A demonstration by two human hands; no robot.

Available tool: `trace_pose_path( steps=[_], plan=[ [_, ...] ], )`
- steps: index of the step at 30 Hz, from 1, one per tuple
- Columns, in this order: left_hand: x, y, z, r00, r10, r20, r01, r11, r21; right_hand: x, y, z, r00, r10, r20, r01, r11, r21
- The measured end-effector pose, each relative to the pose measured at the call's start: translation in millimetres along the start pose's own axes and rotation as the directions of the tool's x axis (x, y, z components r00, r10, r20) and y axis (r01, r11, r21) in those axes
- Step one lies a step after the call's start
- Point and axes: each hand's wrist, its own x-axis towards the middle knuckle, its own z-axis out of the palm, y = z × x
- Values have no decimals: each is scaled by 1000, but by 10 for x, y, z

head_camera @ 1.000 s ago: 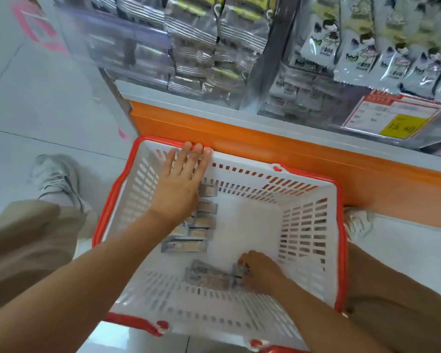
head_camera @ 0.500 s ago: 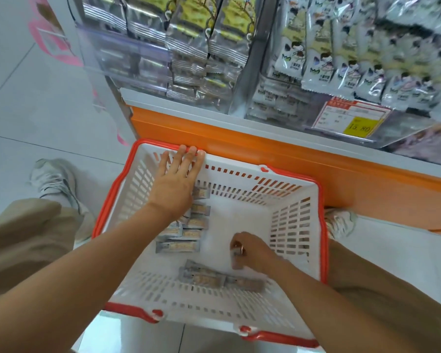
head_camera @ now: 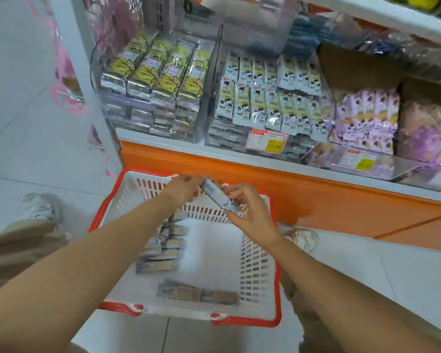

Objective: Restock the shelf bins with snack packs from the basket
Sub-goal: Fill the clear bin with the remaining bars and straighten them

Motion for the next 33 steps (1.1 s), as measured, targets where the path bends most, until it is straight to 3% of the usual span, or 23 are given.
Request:
trace_pose_path(
  steps=[3, 5, 12, 21, 25, 27, 30, 31, 33],
  plan=[
    [-129, 189, -27, 999, 21, 30, -12, 962, -274, 3, -206, -166, 993, -116, -26, 113, 990, -79],
    [-215, 297, -31, 997, 69, 19, -59, 940, -336, -15, -299, -234, 989, -145, -12, 142, 982, -125],
    [-514, 522, -15, 986, 152, -69, -167, 920, -354, -138, -533, -406, 988, -134, 72, 143, 979, -145],
    [-596, 783, -141, 940, 286, -187, -333, 889, -315, 63, -892, -576, 987, -88, -135, 60, 978, -202],
    [-523, 949, -211, 863, 445, -242, -472, 879, -66, 263, -968, -731, 970, -88, -229, 51, 985, -163],
    [-474, 1008, -234, 763, 569, -307, -523, 822, 225, 381, -999, -826, 955, -76, -287, 36, 989, -144],
    [-388, 1047, -297, 515, 802, -303, -495, 567, 658, 585, -1005, -995, 929, -57, -366, 8, 991, -134],
    [-336, 1044, -316, 479, 838, -262, -479, 500, 722, 654, -990, -1052, 920, -55, -388, 2, 991, -135],
    [-241, 1029, -350, 506, 843, -183, -406, 420, 812, 795, -952, -1156, 904, -50, -425, -12, 990, -142]
  ],
)
